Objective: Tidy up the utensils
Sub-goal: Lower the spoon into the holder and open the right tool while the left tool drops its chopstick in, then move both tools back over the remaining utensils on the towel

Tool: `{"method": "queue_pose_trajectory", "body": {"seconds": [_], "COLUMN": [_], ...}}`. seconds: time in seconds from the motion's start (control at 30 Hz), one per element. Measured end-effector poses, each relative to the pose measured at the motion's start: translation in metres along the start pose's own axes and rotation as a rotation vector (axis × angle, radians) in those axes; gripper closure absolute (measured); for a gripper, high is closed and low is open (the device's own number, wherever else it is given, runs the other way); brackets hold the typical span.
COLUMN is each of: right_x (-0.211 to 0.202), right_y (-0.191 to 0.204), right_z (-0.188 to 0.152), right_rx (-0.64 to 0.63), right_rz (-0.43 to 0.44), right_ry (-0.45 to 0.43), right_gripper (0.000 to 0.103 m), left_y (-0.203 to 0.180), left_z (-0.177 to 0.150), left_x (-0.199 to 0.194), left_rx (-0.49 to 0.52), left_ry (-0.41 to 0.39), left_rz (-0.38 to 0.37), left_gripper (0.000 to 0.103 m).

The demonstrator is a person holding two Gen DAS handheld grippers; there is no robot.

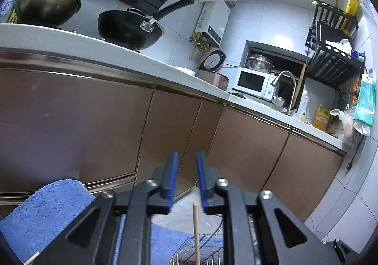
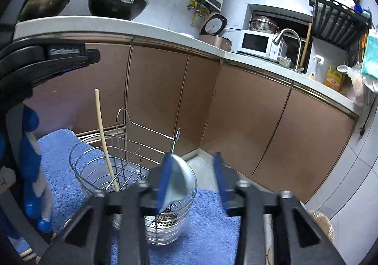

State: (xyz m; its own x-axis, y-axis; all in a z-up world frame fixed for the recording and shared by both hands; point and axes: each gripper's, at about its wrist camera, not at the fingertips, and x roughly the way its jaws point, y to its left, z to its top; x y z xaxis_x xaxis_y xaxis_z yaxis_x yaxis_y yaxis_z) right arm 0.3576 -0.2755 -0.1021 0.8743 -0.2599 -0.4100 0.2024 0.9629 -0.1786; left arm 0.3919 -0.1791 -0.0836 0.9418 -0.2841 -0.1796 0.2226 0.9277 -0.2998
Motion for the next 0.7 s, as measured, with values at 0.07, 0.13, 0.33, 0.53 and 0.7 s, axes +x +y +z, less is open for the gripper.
{"method": "queue_pose_trajectory", "body": {"seconds": [0.07, 0.13, 0.33, 0.53, 0.7], "right_x": [-0.006, -0.016, -0.066, -0.133, -0.185], "right_y": [-0.004, -0.007, -0.018, -0.033, -0.036], "right_z": [0.002, 0.006, 0.020, 0.032, 0.033], "right_rx": [0.017, 0.021, 0.061, 0.133, 0.155], "right_rz": [0.006, 0.010, 0.031, 0.056, 0.082], "right_ry": [-0.010, -0.026, -0.087, -0.167, -0.214], "right_gripper": [0.056, 0.056, 0.045, 0.023, 0.004], "left_y": [0.003, 0.006, 0.023, 0.043, 0.053], "left_z": [0.005, 0.012, 0.044, 0.073, 0.088], "left_x": [-0.013, -0.028, -0.087, -0.162, -0.227], "left_rx": [0.014, 0.032, 0.064, 0.088, 0.123], "left_ry": [-0.003, -0.006, -0.029, -0.071, -0.119], "left_rz": [0.004, 0.010, 0.047, 0.085, 0.108], "left_gripper": [0.078, 0.078, 0.072, 0.065, 0.065]}}
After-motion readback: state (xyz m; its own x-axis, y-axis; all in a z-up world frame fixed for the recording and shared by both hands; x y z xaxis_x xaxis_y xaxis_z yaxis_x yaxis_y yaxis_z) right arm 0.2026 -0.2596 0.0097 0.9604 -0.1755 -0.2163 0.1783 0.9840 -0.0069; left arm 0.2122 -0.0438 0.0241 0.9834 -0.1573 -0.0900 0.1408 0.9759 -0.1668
